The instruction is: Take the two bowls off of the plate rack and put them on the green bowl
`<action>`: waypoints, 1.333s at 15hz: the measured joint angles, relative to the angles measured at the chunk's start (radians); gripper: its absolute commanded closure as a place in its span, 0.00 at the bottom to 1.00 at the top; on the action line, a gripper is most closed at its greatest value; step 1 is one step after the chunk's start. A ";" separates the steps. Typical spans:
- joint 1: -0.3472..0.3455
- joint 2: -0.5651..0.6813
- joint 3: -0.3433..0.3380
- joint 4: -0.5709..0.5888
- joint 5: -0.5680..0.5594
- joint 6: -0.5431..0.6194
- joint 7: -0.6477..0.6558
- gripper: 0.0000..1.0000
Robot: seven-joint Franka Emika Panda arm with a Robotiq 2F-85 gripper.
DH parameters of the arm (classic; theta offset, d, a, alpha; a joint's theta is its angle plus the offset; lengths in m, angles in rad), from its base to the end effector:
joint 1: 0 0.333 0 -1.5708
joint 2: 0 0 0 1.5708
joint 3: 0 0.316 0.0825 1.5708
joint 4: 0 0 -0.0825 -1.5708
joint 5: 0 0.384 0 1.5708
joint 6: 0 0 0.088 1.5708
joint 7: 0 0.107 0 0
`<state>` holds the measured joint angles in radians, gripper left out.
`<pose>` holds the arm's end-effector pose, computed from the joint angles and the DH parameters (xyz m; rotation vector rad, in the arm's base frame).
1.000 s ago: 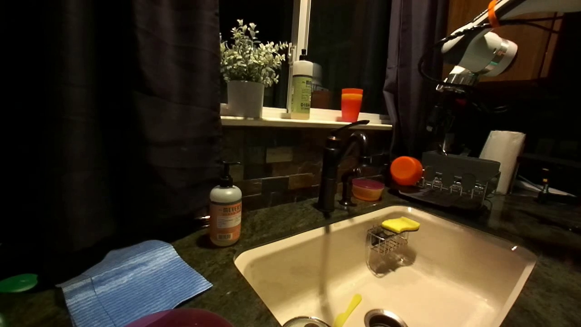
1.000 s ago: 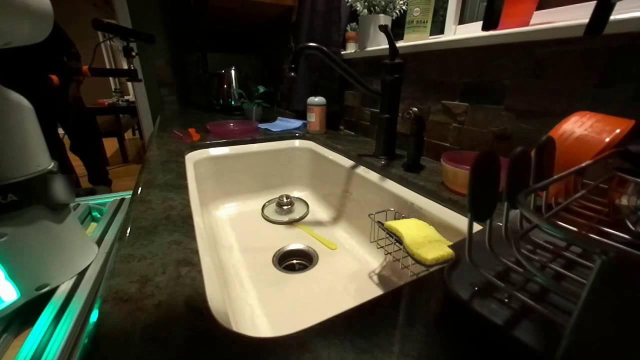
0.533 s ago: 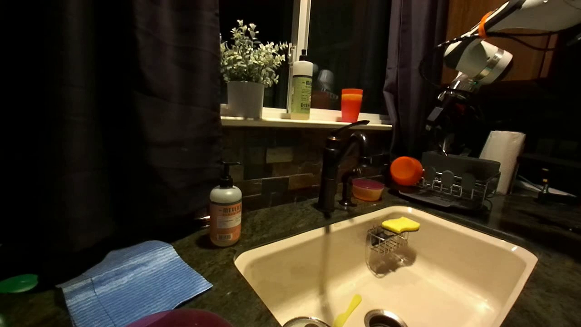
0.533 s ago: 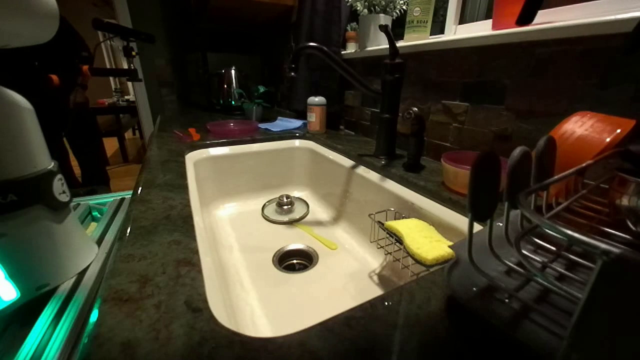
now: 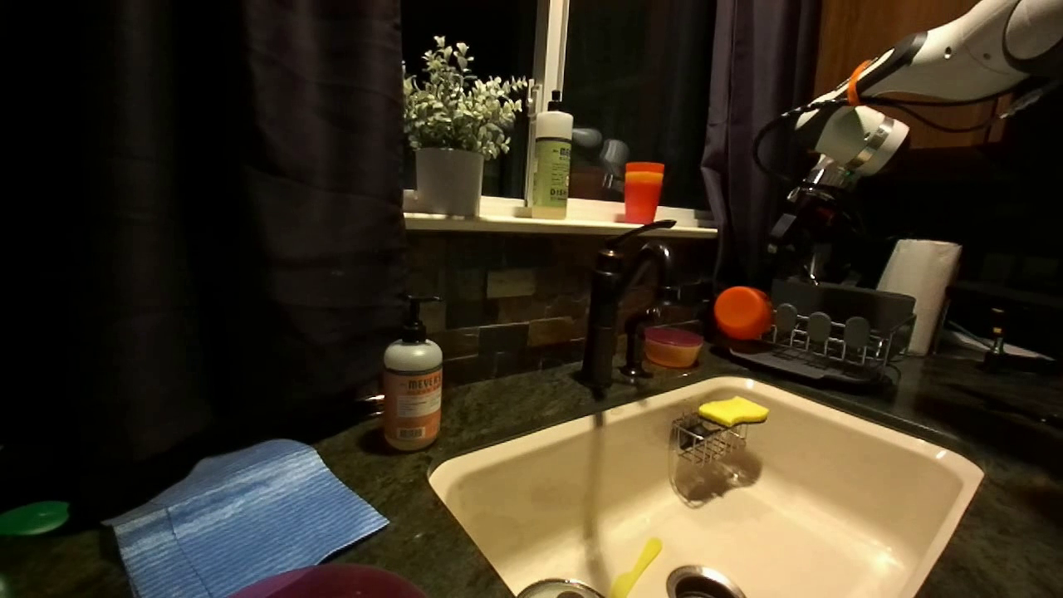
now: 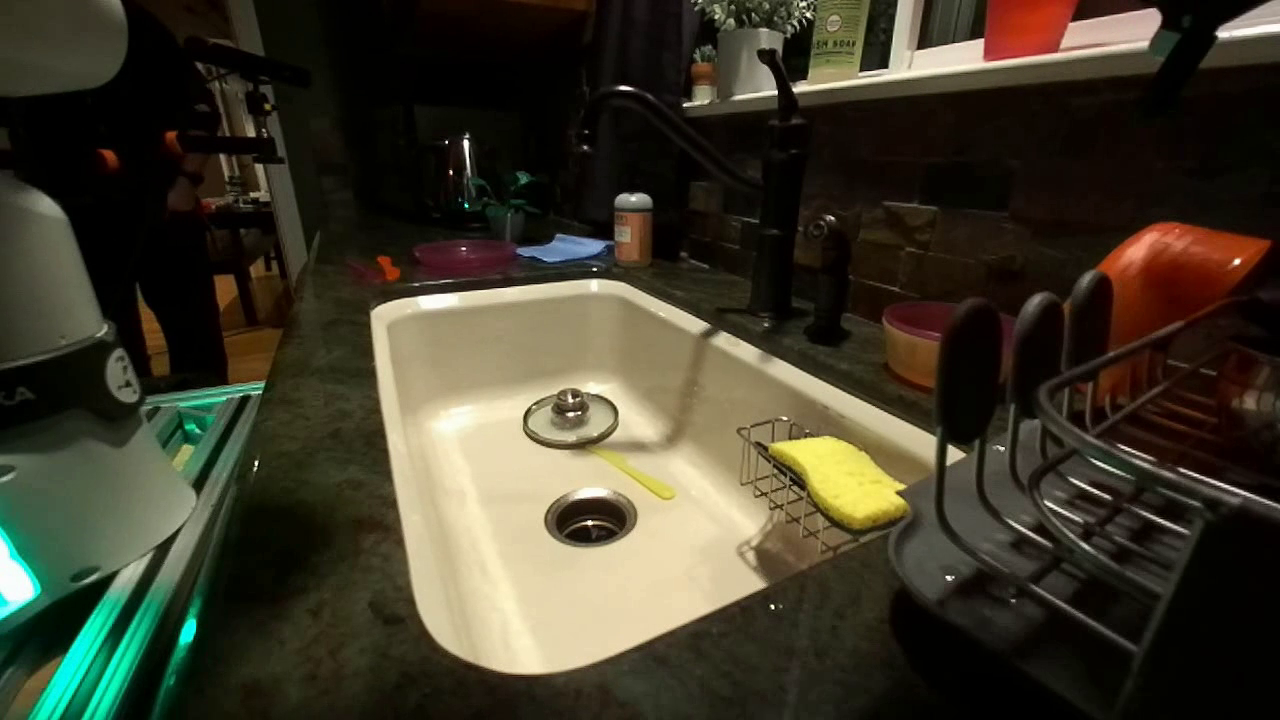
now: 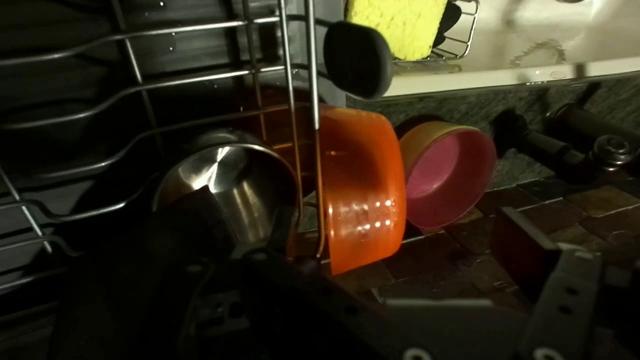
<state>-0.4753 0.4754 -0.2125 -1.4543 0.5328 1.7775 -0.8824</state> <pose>0.5678 -0.3791 0.4123 -2.7376 -0.0858 -0.2733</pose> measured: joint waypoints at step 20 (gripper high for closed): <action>-0.095 0.268 0.145 0.343 -0.001 -0.196 0.039 0.84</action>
<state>-0.5707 0.7438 -0.0672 -1.1111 0.5316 1.5813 -0.8429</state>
